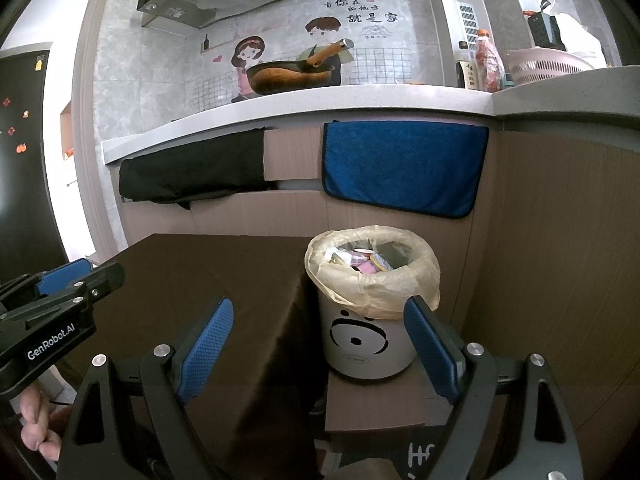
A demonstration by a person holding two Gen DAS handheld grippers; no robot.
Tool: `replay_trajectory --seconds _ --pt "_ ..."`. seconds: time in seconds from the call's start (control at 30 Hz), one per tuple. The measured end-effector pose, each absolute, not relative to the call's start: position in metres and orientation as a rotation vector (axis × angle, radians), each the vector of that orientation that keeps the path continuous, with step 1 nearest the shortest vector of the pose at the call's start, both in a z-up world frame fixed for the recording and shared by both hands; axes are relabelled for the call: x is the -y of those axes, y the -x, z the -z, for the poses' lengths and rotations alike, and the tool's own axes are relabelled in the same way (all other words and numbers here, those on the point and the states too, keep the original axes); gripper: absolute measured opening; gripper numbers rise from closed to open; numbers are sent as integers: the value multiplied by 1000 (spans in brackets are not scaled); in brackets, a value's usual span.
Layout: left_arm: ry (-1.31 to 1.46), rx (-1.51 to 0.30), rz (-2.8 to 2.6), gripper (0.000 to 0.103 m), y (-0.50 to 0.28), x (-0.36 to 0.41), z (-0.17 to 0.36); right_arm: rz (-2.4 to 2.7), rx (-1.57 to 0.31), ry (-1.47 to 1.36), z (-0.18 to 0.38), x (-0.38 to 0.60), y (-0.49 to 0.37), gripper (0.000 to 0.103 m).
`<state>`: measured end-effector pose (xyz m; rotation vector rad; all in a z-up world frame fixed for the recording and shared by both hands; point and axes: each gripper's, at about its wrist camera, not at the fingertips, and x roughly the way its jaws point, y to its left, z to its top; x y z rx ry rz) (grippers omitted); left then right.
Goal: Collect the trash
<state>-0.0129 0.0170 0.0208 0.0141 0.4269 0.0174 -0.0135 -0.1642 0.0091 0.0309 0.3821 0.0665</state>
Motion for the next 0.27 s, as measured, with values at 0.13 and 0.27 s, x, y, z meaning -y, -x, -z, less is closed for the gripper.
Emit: replay_trajectory --seconds 0.13,0.27 --pt "-15 -427 -17 47 13 -18 -21 -66 -384 -32 -9 165 14 85" --pt "-16 -427 -13 47 13 -20 -21 -64 -384 -32 -8 165 14 85"
